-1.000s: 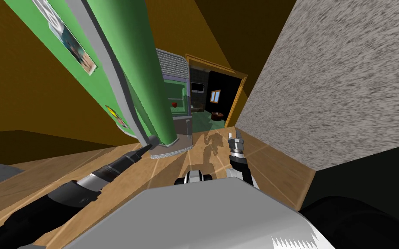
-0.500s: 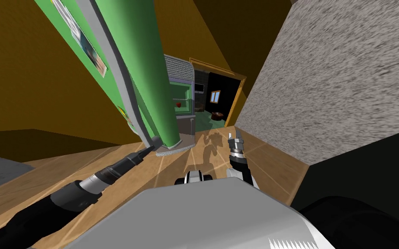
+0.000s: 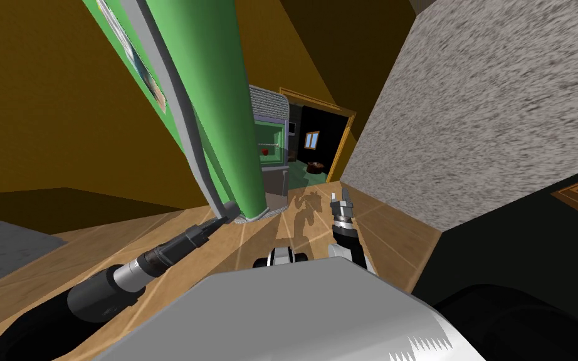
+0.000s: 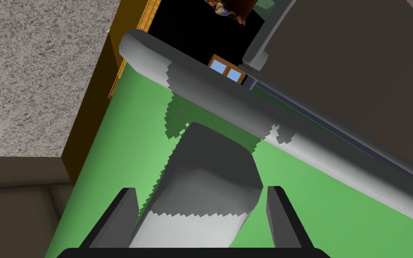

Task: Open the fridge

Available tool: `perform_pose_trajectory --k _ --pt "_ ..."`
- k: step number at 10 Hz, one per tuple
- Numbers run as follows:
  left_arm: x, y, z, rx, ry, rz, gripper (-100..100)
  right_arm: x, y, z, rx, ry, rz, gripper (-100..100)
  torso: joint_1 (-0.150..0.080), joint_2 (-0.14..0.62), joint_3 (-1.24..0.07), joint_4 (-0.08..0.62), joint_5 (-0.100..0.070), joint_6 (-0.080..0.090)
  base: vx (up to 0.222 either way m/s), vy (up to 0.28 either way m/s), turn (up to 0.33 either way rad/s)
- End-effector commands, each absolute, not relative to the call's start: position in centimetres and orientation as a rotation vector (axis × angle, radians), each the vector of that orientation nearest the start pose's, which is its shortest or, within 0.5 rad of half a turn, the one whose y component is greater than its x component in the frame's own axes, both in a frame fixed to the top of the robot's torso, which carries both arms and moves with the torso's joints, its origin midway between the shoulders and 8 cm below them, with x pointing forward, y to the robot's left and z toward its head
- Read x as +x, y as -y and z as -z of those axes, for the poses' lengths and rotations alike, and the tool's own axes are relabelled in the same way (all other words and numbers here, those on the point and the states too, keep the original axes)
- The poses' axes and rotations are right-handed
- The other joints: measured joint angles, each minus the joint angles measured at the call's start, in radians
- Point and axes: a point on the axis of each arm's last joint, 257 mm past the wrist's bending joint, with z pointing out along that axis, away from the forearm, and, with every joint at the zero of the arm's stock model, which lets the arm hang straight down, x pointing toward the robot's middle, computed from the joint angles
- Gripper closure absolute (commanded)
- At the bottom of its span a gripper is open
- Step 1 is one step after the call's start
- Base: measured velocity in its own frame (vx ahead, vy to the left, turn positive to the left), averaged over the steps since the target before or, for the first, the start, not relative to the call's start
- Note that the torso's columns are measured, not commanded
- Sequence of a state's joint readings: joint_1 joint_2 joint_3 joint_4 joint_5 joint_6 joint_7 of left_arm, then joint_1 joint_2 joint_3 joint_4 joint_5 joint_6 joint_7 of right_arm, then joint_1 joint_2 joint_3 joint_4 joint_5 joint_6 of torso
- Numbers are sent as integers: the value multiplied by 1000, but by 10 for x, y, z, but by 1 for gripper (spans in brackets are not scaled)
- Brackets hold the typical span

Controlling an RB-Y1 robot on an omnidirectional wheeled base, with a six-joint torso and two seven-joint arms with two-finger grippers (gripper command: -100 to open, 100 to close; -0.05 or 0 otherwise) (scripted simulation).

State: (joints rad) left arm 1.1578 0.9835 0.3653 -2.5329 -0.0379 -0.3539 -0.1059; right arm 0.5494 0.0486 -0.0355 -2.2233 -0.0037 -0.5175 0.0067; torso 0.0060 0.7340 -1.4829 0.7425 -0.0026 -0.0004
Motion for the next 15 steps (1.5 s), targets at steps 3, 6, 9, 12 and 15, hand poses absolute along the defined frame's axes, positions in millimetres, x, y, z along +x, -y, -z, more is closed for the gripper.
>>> perform_pose_trajectory --k 3,6,9,12,15 --pt "260 -228 65 101 -1693 912 100 343 305 13 755 -624 -1222 0 -3 -2 -3 0 -1 0 -118 254 -27" --pt "252 -225 61 132 -1714 933 -100 343 305 14 755 -624 -1222 0 -13 -3 0 -4 -1 1 -33 124 91" --pt "248 -221 49 158 -1716 953 -100 343 304 13 755 -623 -1223 0 -13 3 6 -4 0 3 59 -50 97" --pt "242 -212 34 194 -1721 996 -100 343 305 14 755 -624 -1222 0 -4 6 8 -4 3 0 50 -13 175" --pt "238 -206 23 227 -1722 1022 -100 343 305 13 755 -624 -1222 0 -5 4 7 -4 3 0 32 -9 95"
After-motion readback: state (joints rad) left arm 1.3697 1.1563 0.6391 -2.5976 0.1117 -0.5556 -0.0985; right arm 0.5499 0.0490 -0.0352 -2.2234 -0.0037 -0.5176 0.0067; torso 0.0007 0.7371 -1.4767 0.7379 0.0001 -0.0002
